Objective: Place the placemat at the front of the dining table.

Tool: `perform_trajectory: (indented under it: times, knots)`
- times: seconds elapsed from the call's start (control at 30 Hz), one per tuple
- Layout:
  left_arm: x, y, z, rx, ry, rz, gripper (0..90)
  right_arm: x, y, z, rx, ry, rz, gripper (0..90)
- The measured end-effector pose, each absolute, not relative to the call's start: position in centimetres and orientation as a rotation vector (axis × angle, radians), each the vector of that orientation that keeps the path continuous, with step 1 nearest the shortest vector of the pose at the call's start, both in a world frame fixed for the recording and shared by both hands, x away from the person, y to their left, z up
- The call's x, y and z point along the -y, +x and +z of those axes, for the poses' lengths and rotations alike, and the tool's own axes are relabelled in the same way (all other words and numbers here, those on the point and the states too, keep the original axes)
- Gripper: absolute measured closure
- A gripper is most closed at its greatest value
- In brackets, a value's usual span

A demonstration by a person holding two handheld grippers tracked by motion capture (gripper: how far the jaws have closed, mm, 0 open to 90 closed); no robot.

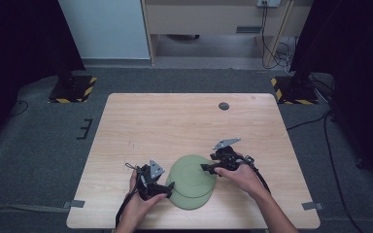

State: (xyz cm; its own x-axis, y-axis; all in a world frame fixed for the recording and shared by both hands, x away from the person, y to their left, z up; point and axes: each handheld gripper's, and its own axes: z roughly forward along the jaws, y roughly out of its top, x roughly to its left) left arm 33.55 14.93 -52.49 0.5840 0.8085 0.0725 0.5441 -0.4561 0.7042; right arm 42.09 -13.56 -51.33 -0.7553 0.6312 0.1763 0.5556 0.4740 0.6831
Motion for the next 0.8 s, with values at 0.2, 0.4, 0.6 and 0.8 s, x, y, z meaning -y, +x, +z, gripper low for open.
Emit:
perform_trajectory:
  times: [0.2, 0.4, 0.6, 0.8]
  knots:
    - [-15.0, 33.68, -52.54, -1.076, 2.168, 0.536, 0.0, 13.46, 42.25, -51.32, -2.614, 1.048, 1.154, 38.4]
    - [-15.01, 33.8, -52.56, -1.078, 2.167, 0.537, 0.0, 13.19, 42.55, -51.72, -2.637, 1.054, 1.137, 39.6]
    - [-15.01, 33.81, -52.56, -1.078, 2.167, 0.538, 0.0, 13.06, 42.86, -52.04, -2.658, 1.08, 1.175, 39.8]
    - [-15.0, 33.8, -52.56, -1.081, 2.166, 0.538, 0.0, 13.18, 43.07, -52.28, -2.679, 1.118, 1.211, 40.0]
